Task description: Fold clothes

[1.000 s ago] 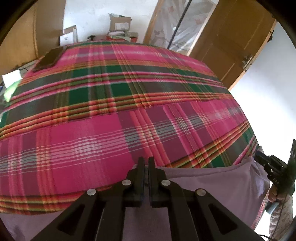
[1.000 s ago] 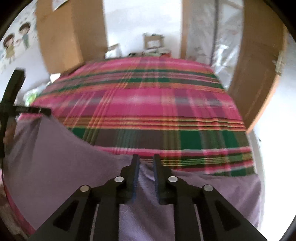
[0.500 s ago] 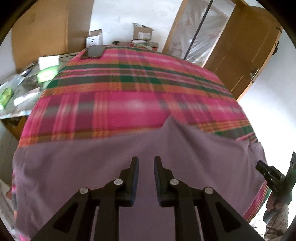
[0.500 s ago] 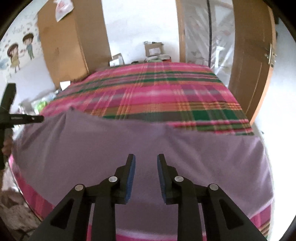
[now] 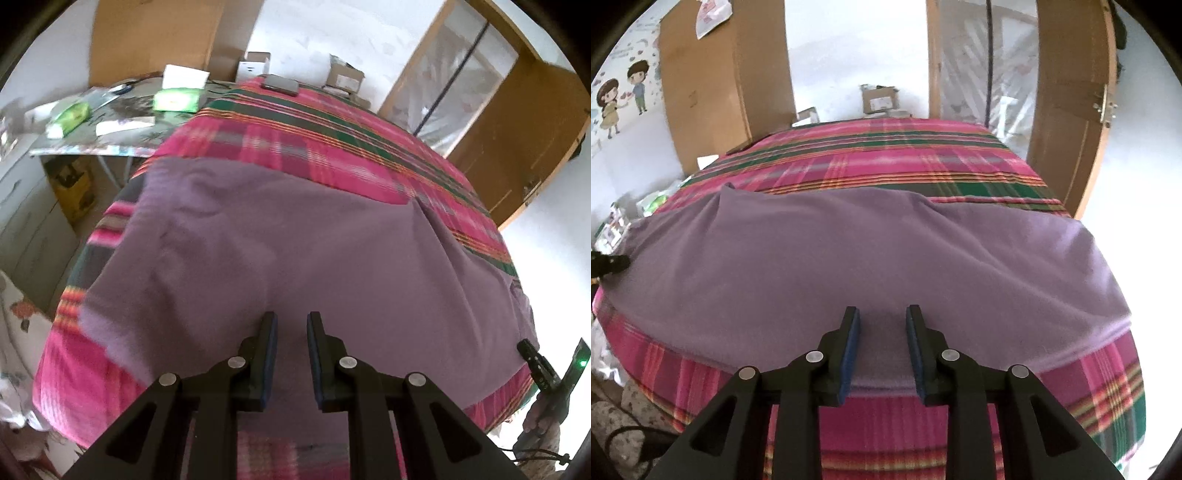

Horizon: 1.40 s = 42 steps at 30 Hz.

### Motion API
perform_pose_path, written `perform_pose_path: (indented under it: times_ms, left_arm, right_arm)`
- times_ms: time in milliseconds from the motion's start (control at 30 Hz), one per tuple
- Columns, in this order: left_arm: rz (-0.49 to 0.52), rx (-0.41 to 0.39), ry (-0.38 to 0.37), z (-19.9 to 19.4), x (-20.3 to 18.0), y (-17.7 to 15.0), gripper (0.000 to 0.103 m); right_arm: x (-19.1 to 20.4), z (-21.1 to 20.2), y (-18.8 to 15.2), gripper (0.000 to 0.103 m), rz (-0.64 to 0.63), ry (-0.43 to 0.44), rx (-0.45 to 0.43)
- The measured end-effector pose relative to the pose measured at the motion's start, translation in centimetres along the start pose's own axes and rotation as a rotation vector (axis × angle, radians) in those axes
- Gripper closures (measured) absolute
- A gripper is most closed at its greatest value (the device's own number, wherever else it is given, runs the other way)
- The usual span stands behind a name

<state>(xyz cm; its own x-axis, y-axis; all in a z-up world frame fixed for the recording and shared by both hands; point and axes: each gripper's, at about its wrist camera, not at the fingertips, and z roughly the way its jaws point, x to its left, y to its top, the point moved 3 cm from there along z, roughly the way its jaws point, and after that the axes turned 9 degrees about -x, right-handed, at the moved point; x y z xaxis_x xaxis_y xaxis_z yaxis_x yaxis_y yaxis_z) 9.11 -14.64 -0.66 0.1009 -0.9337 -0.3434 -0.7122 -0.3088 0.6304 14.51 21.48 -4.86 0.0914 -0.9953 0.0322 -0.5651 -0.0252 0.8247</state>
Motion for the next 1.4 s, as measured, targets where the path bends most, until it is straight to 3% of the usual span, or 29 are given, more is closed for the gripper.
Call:
perform_pose_path:
  times_ms: [100, 333, 667, 800, 900, 1067, 1400]
  left_arm:
    - [-0.019, -0.021, -0.001, -1.1, 1.0, -0.5, 0.086]
    - [-0.06, -0.073, -0.011, -3.0, 2.7, -1.4, 0.087]
    - [-0.135, -0.117, -0.028, -4.6, 5.9, -2.4, 0.087]
    - [-0.177, -0.131, -0.049, -5.3, 7.2, -2.7, 0.087]
    - [-0.239, -0.161, -0.03, -6.2, 8.9, -2.9, 0.079]
    - [-0.382, -0.185, -0.08, -6.7, 11.7, -3.0, 0.078]
    - [-0.363, -0.142, -0.097, -4.4, 10.1, -1.7, 0.078]
  right_arm:
    - [0.3, -0.5, -0.2, 0.069, 0.021, -0.018, -0.006]
    - [3.7, -1.2, -0.4, 0.068, -0.007, 0.062, -0.046]
    - [4.8, -2.3, -1.4, 0.066, 0.015, 0.019, -0.038]
    - [8.4, -2.9, 0.3, 0.066, -0.033, 0.104, -0.089]
    - [11.9, -2.6, 1.6, 0.066, -0.075, 0.164, -0.111]
    - [16.8, -1.7, 1.5, 0.066, -0.138, 0.251, -0.087]
    - [22.5, -1.2, 0.8, 0.066, -0.262, 0.373, -0.064]
